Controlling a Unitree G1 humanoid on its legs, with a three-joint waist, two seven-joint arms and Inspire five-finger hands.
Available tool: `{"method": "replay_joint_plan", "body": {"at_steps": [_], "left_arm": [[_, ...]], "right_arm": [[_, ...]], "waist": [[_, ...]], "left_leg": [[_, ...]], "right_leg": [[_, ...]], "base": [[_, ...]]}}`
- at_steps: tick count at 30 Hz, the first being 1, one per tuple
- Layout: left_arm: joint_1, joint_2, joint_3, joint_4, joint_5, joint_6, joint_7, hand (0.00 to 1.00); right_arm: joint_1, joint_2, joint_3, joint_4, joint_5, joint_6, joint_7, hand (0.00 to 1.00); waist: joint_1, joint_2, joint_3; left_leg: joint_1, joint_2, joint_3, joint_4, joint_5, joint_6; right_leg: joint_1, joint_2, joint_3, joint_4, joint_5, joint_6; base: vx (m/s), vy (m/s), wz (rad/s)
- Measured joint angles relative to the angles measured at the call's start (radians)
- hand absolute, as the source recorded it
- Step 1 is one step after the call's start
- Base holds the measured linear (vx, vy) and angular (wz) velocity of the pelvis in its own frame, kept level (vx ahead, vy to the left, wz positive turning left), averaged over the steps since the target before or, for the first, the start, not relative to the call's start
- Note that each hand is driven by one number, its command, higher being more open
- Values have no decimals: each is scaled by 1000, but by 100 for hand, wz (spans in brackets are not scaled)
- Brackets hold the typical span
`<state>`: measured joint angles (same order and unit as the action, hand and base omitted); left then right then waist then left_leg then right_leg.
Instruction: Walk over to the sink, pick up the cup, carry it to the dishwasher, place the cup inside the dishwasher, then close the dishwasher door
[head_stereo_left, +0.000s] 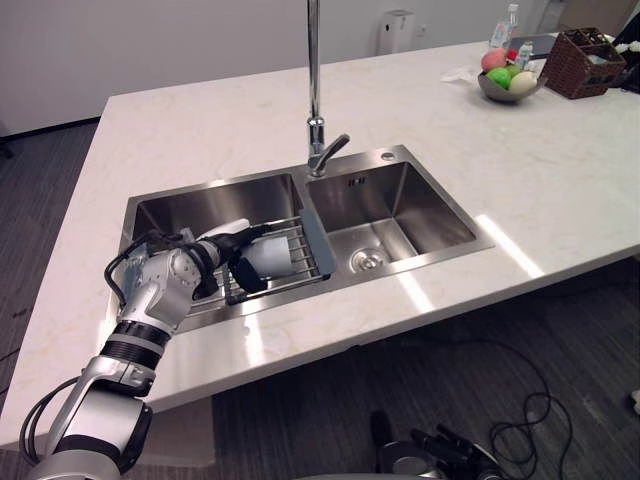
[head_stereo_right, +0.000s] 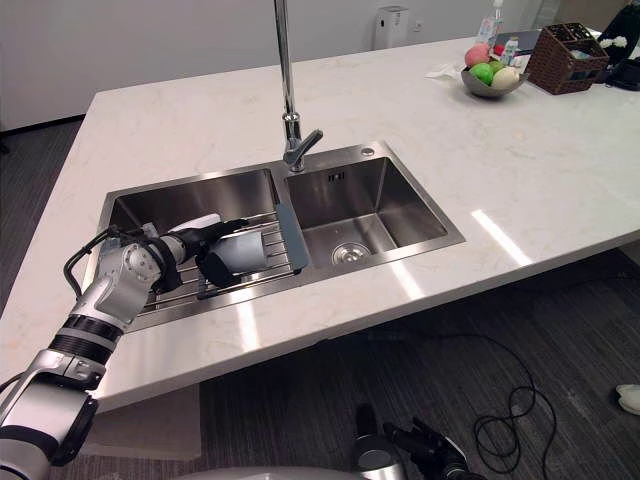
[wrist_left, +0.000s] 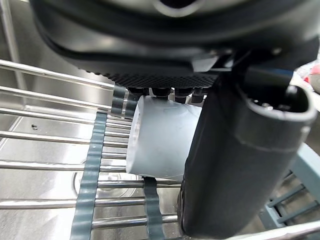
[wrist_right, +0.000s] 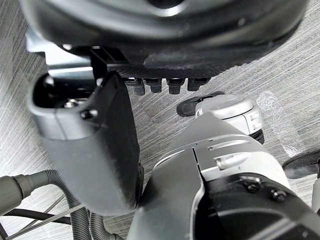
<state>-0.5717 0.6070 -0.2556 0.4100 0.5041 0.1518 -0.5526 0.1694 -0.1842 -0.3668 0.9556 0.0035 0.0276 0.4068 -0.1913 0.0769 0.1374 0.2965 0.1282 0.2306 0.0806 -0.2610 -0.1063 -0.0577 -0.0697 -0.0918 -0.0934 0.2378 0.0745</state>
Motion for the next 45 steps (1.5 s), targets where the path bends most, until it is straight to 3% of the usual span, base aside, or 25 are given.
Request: {"method": "replay_joint_plan", "body": {"at_steps": [8, 13, 16, 21, 26, 27, 30, 34, 35, 36, 37, 38, 39, 40, 41, 42, 43, 44, 45], "left_arm": [[-20, -25, -18, 39, 69, -2, 8, 0], [3, -60, -27, 59, 100, -53, 136, 0], [65, -88, -24, 25, 104, -71, 274, 0], [207, -185, 133, -73, -4, -77, 490, 0], [349, -257, 365, -241, -122, -114, 716, 0], [384, -280, 433, -305, -135, -130, 768, 0], [514, -333, 589, -476, -181, -203, 886, 0], [647, -423, 688, -606, -212, -217, 958, 0], [676, -439, 688, -617, -212, -218, 973, 0], [709, -454, 675, -640, -212, -218, 979, 0], [723, -470, 667, -654, -211, -225, 982, 0], [753, -497, 660, -655, -211, -242, 990, 0], [771, -516, 659, -644, -213, -242, 987, 0], [770, -527, 660, -641, -216, -243, 985, 0], [768, -555, 642, -641, -232, -269, 985, 0], [788, -585, 616, -640, -248, -298, 983, 0], [792, -592, 600, -639, -251, -307, 983, 0], [791, -592, 574, -639, -251, -323, 982, 0], [792, -591, 571, -644, -251, -340, 985, 0]], "right_arm": [[-1, 1, 1, -4, -3, 6, 1, 100], [-3, -7, 0, -11, -3, -1, 2, 100], [-3, -7, 0, -8, -2, -11, 1, 100], [-3, -2, 0, -3, 4, -27, -15, 100], [3, 5, 3, -2, 3, -33, -29, 100], [12, 4, 4, -1, 2, -34, -33, 100], [36, -5, 14, -2, -2, -31, -38, 100], [71, -30, 47, -10, -40, -32, -38, 100], [74, -38, 67, -9, -59, -35, -38, 100], [76, -54, 70, -12, -85, -44, -38, 100], [77, -71, 71, -15, -85, -47, -39, 100], [52, -87, 70, -5, -89, -38, -39, 100], [44, -70, 60, 2, -88, -32, -38, 100], [41, -61, 55, 11, -84, -33, -37, 100], [24, -62, 39, 46, -82, -32, -35, 100], [14, -85, 32, 64, -82, -26, -39, 100], [14, -93, 18, 66, -81, -26, -39, 100], [2, -96, -6, 86, -80, -29, -42, 100], [-4, -92, -25, 95, -80, -40, -38, 100]], "waist": [[-8, 7, 4], [-7, 24, 14], [1, 25, 15], [19, 16, 23], [75, 0, 27], [98, -6, 25], [155, -15, 22], [211, -25, 45], [230, -50, 54], [235, -20, 43], [231, 7, 39], [270, 9, 43], [265, -12, 38], [251, -34, 31], [224, -44, 35], [228, -15, 35], [226, 4, 29], [219, -3, 37], [232, -9, 34]], "left_leg": [[1, 14, 3, -3, -8, -12], [1, 28, 0, 0, -9, -17], [-9, 23, -8, 13, -8, -15], [-36, 12, -37, 15, 3, -1], [-72, 4, -100, 14, 35, 7], [-92, -2, -119, 27, 45, 12], [-180, -8, -206, 132, 52, 21], [-300, -12, -274, 372, 69, 10], [-322, -19, -249, 375, 71, 20], [-343, 6, -162, 249, 112, 75], [-366, 28, -123, 207, 145, 78], [-367, 7, -125, 153, 162, 117], [-365, 6, 3, 88, 156, 244], [-360, 13, 78, 68, 148, 264], [-374, 66, 231, 120, 149, 267], [-351, 143, 376, 187, 203, 299], [-338, 158, 428, 191, 250, 262], [-340, 128, 467, 188, 281, 226], [-328, 93, 465, 143, 280, 224]], "right_leg": [[-1, 12, -2, 0, -3, 3], [2, 20, -9, 0, -2, -3], [3, 17, -15, 0, -7, -7], [-11, 0, -32, 0, -8, -2], [-13, -22, -79, 1, -8, -5], [-13, -35, -98, 1, -13, -2], [5, -62, -174, 11, -27, -6], [131, -102, -339, 7, -68, -13], [171, -135, -412, 4, -83, 0], [196, -132, -490, 5, -96, 18], [201, -114, -518, 12, -101, 24], [182, -131, -527, 45, -119, 17], [186, -145, -531, 36, -123, 12], [197, -150, -558, 21, -126, 9], [219, -180, -638, 22, -128, 23], [230, -188, -700, 63, -138, 40], [240, -200, -732, 94, -156, 61], [261, -242, -793, 141, -183, 61], [287, -261, -821, 140, -184, 77]], "base": [[-18, -49, 0], [23, -29, 2], [-6, -29, 6], [-25, -26, 13], [-15, -57, 32], [-30, -49, 56], [-15, -58, 75], [-8, -65, 147], [-71, -28, 186], [-74, -34, 203], [-46, -12, 167], [4, 40, 160], [25, 31, 171], [37, 33, 244], [45, 95, 234], [51, 165, 210], [48, 248, 171], [31, 253, 149], [20, 238, 134]]}}
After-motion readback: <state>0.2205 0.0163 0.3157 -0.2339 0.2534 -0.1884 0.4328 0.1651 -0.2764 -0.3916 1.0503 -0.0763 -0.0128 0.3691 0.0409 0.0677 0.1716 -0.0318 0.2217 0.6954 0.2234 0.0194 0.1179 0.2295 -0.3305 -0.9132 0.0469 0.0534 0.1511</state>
